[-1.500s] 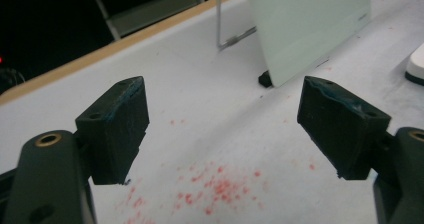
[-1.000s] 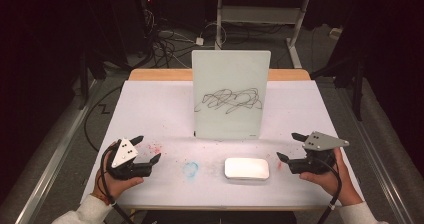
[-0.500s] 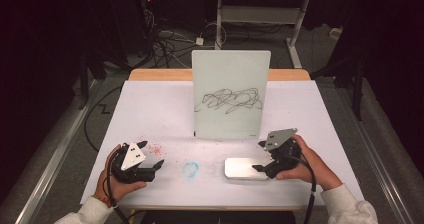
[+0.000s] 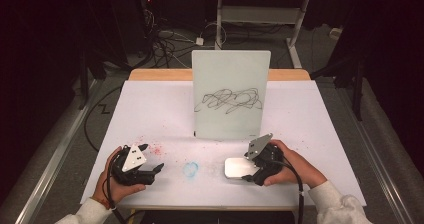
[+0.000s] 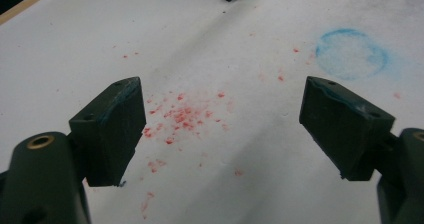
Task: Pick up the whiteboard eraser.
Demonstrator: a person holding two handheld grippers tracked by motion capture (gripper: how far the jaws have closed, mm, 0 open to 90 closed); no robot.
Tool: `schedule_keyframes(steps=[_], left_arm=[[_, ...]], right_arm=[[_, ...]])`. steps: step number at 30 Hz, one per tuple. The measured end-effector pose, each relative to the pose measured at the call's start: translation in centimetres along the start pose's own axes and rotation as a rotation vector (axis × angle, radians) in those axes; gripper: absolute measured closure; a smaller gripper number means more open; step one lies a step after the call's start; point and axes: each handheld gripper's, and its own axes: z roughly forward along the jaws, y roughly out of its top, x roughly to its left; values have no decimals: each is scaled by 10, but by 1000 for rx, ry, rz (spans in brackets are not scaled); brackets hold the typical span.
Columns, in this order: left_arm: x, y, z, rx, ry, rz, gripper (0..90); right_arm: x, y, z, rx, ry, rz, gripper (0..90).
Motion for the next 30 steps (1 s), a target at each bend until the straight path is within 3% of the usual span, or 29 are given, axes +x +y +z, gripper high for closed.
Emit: schedule_keyframes(steps=[3,15,21,26,30], left_arm=[[0,0,1,9,-3,4,179],[-1,0,3,16,-10,6,179],[-1,0,2,6,-6,22,175],[-1,0,3,11,-19,9,176],[-1,1,4,3,-17,24,177]], right_arm=[[-1,1,4,18,-1,-6,265],[0,1,4,7,14,-46,310],[5,1,1,-14,-23,-66,312],[6,-1,-9,-59,-83,-37,312],[5,-4,-17,-91,-126,-20,312]])
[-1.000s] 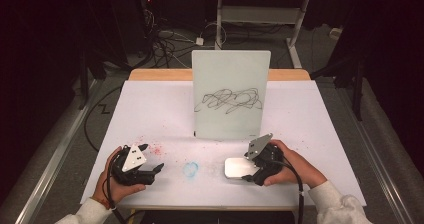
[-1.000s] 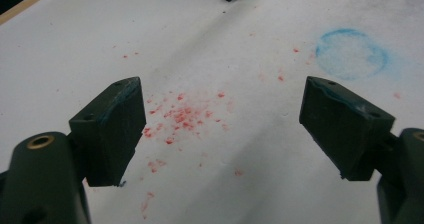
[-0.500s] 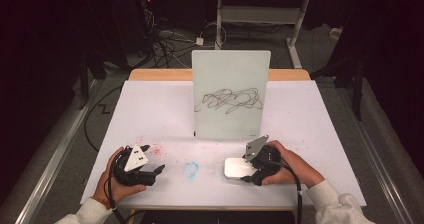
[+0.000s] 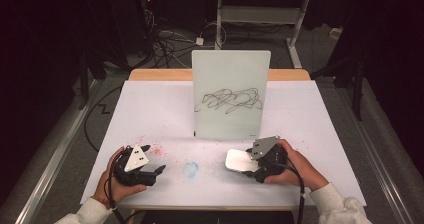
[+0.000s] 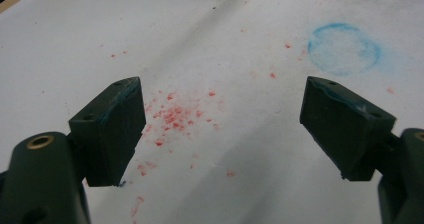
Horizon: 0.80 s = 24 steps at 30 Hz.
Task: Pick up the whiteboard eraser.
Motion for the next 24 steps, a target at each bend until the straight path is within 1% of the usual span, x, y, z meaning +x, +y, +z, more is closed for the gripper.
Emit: schedule_keyframes(steps=[1,2,3,4,5,6,8,9,10,12,17,19,21,24], left_arm=[[0,0,0,0,0,1,177],[0,0,0,0,0,2,177],[-1,0,1,6,-6,-8,178],[0,0,1,1,-3,0,178],[0,0,1,0,-3,-1,178],[1,-1,1,1,-4,-2,178],[1,-1,1,-2,-5,-7,178],[1,-1,1,-3,-5,-6,178],[0,-1,2,4,-11,-16,178],[0,-1,2,6,-15,-16,178],[1,-3,3,6,-20,-19,178],[1,-4,1,7,-19,-18,178],[1,-4,0,5,-19,-20,178],[0,-5,-1,3,-14,-24,178]], right_arm=[[-1,0,-1,-5,-10,14,312],[-2,-1,-2,-11,-18,18,312],[-2,-2,-3,-15,-27,22,312],[-2,-2,-4,-16,-33,35,312],[-3,-3,-5,-23,-44,44,312],[-4,-4,-5,-23,-45,43,312],[-6,-5,-6,-34,-63,49,312],[-7,-5,-6,-42,-68,58,312],[-8,-6,-7,-45,-70,62,312],[-9,-7,-8,-59,-89,71,312],[-13,-7,-13,-104,-144,87,313],[-14,-7,-16,-122,-173,103,312],[-16,-6,-18,-144,-201,108,313],[-18,-7,-21,-175,-221,119,313]])
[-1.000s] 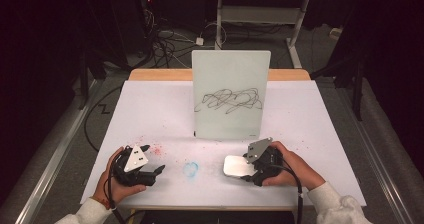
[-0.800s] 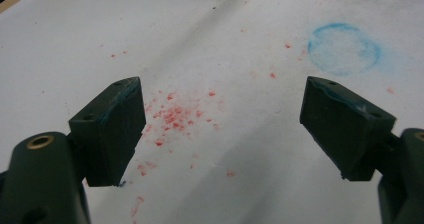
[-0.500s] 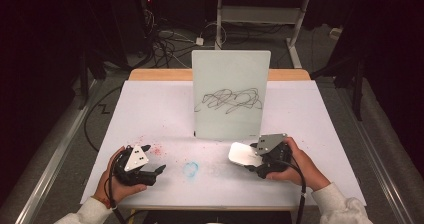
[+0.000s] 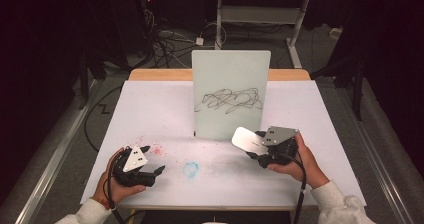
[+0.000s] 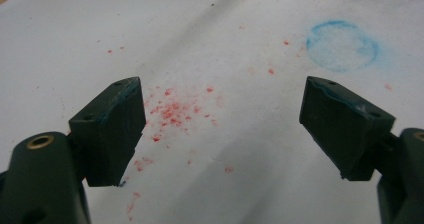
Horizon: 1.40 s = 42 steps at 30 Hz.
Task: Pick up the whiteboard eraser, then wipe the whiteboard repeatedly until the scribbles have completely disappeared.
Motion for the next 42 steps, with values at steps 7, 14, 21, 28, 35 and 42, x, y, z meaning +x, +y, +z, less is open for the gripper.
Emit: schedule_keyframes(steps=[7,14,21,28,35,42], left_arm=[[-1,-3,-3,2,7,-8,179],[-1,-4,-4,7,12,-10,178],[-2,-3,-4,5,13,-4,178],[-2,-3,-4,8,18,-7,178],[-3,-1,-4,-7,21,13,179],[-4,-1,-3,4,19,6,178]], right_arm=[[-2,1,-2,-22,-8,2,312],[-1,4,-2,-34,-53,6,312],[-2,4,-4,-48,-111,15,312],[-6,3,-10,-89,-218,40,313],[-6,1,-14,-80,-303,24,313],[-12,1,-15,-86,-422,-7,313]])
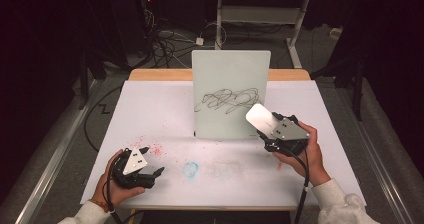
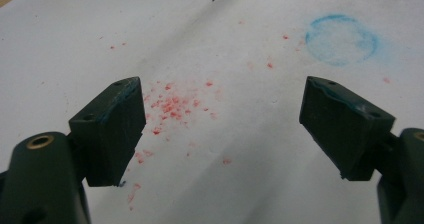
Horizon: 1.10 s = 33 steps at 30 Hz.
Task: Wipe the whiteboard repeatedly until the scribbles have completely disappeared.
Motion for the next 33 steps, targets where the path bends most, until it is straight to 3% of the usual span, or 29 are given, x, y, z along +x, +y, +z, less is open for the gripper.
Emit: schedule_keyframes(steps=[10,13,18,21,29,33], left_arm=[[-1,0,1,4,0,14,179],[-1,0,2,9,-9,3,179],[-1,1,2,3,-13,15,179],[-1,1,2,4,-11,16,178],[-2,0,2,11,-16,6,179],[-2,0,2,13,-16,8,179]], right_arm=[[-11,20,4,-59,-131,25,313],[-13,25,10,-67,-177,14,312],[-16,32,23,-60,-207,14,312],[-12,35,30,-57,-255,-20,313],[0,26,44,-57,-242,-17,312],[8,20,46,-60,-214,33,312]])
